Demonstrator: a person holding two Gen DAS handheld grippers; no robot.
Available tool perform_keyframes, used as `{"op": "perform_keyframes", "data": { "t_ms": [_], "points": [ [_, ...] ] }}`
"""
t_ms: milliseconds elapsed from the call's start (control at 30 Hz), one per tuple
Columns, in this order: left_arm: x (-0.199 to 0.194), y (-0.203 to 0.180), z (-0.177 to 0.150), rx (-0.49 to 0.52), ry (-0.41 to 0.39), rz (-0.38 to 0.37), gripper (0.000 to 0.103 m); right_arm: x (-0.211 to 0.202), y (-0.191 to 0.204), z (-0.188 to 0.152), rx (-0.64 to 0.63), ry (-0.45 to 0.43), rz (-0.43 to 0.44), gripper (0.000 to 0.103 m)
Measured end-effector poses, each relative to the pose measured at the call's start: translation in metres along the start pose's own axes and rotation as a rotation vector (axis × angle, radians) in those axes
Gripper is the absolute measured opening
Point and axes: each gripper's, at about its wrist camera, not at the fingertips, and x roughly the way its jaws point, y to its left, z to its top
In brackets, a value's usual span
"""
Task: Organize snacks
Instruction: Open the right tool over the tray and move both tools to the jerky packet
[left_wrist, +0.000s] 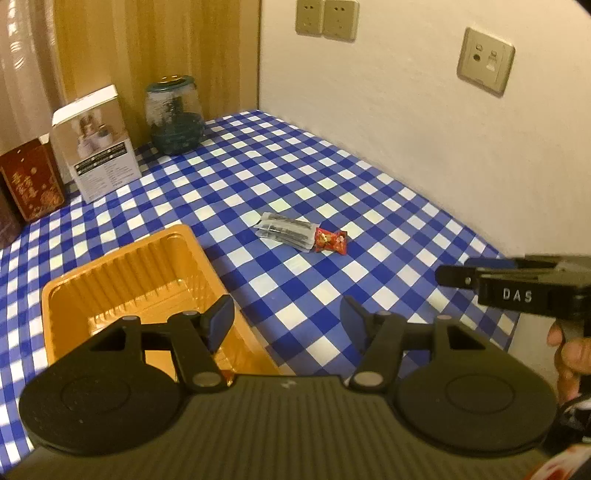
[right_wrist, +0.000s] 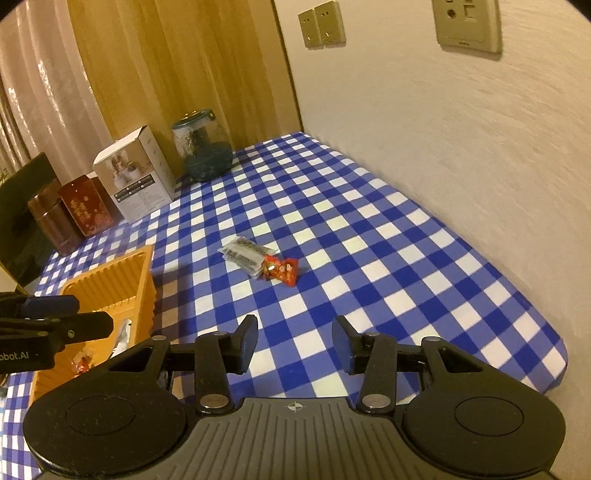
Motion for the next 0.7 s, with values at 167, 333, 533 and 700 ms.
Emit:
{"op": "perform_keyframes", "data": {
  "t_ms": [167,333,533,700],
  "points": [
    [0.014,0.006,0.01,0.055,0.013,-0.002,0.062,0.015,0.0,0.012,-0.068,0.001,0.014,0.045],
    [0.031,0.016,0.025,0.115,0.02,-0.013,0.063,0.039,0.0,0.024,-0.168,0.006,0.041,0.045],
    [0.058,0.024,0.048,0.213,0.032,-0.029,0.064,0.078,0.002,0.032,-0.381,0.023,0.097,0.045],
    [0.083,0.023,0.06,0.304,0.048,-0.028,0.066,0.111,0.007,0.029,-0.559,0.031,0.116,0.045]
  ]
}}
